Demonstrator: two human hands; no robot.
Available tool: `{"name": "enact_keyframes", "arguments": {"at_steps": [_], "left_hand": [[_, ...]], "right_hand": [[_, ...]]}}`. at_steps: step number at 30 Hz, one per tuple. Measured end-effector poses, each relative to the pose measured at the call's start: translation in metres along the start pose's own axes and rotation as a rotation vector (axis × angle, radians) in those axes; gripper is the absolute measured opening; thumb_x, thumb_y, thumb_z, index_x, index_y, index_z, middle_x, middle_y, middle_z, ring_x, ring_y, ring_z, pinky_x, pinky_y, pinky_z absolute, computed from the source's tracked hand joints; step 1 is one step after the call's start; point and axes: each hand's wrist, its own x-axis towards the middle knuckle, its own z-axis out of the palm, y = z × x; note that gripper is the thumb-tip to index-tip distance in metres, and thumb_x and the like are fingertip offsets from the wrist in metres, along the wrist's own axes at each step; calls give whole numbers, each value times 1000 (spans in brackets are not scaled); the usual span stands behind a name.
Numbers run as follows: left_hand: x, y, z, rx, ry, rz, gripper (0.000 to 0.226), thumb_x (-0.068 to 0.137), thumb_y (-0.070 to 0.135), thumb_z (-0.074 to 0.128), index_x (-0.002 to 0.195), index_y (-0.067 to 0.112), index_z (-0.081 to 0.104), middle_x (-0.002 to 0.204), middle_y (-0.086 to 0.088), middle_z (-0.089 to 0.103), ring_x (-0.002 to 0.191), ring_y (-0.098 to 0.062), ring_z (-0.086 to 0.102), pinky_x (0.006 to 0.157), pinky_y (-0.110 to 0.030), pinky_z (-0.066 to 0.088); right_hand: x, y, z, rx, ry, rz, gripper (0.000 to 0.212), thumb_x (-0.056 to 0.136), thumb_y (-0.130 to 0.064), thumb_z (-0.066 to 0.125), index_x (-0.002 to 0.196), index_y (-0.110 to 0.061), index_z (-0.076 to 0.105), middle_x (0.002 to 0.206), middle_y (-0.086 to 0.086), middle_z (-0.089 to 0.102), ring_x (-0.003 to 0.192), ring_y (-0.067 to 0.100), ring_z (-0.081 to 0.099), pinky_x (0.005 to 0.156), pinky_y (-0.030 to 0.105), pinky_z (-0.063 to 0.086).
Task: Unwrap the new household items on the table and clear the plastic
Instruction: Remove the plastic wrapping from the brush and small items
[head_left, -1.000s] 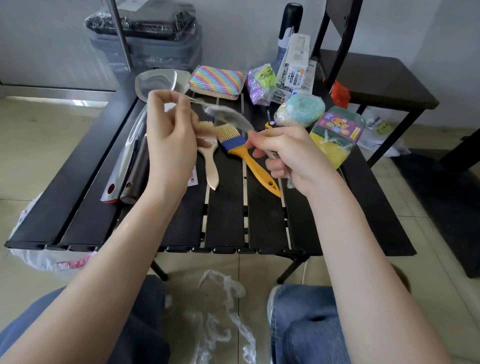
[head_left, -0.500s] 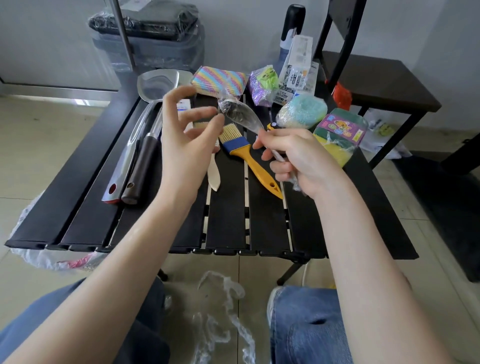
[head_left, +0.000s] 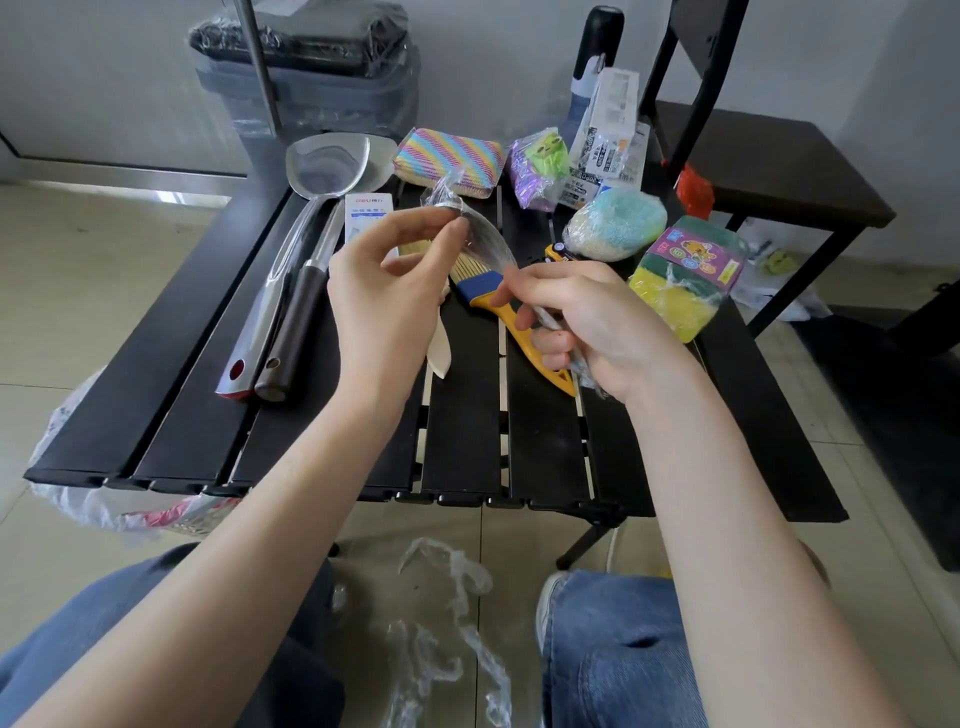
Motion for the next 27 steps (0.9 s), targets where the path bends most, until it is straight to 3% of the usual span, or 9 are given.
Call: {"name": "enact_keyframes", "arguments": {"at_steps": [11, 14, 17, 19, 21, 23, 25, 27], "left_hand": [[-2, -4, 0, 32, -1, -17, 6, 88, 25, 67, 85, 21, 69, 88, 3, 72, 87, -14, 70, 66, -24, 54], [0, -3, 0, 47, -29, -52, 6, 89, 25, 66, 86, 20, 68, 87, 4, 70, 83, -8, 69, 59, -21, 51], [5, -3, -3, 120, -84, -56, 5, 89, 25, 65, 87, 21, 66, 83, 10, 67, 77, 1, 64, 69, -31, 57], [8, -3, -8, 174, -91, 10, 7, 88, 29, 65, 90, 27, 59, 98, 7, 64, 84, 1, 62, 81, -38, 57], [13, -1, -15, 227, -162, 116, 24, 90, 28, 64, 109, 31, 51, 124, 2, 52, 107, -2, 56, 89, -27, 53], [19, 3, -23, 271, -334, 169, 41, 93, 24, 61, 129, 34, 43, 136, 5, 43, 124, -3, 46, 96, -20, 47], [24, 7, -28, 303, -445, 174, 31, 94, 23, 60, 123, 32, 55, 128, 8, 56, 120, 1, 51, 98, -21, 46], [24, 10, -29, 267, -464, 125, 11, 91, 22, 63, 101, 26, 68, 103, 12, 69, 100, 2, 63, 88, -18, 49]], "right_hand": [[2, 3, 2, -134, 100, -60, 20, 95, -22, 60, 84, -8, 70, 63, 2, 50, 40, 6, 37, 39, 18, 32], [4, 6, 1, -243, 185, -134, 18, 95, -24, 60, 86, -14, 71, 61, -1, 52, 43, 8, 39, 43, 20, 36], [3, 4, -5, -395, 249, -275, 18, 95, -23, 58, 90, -15, 72, 62, -3, 55, 42, 2, 43, 49, 19, 36], [1, 1, -11, -499, 250, -324, 21, 97, -24, 56, 94, -14, 73, 62, -4, 55, 42, -3, 45, 54, 18, 34], [-1, -1, -18, -590, 217, -315, 24, 98, -26, 54, 96, -12, 74, 61, -3, 54, 41, -5, 44, 52, 12, 33], [-3, -4, -25, -644, 163, -299, 27, 98, -25, 54, 97, -8, 74, 60, -2, 53, 39, -4, 44, 46, 8, 33], [-7, -6, -29, -667, 113, -299, 25, 98, -24, 54, 98, -10, 75, 58, -1, 52, 39, -3, 44, 44, 6, 33], [-11, -9, -33, -684, 54, -285, 22, 97, -24, 55, 96, -14, 75, 55, -1, 51, 39, 0, 43, 45, 5, 34]]}}
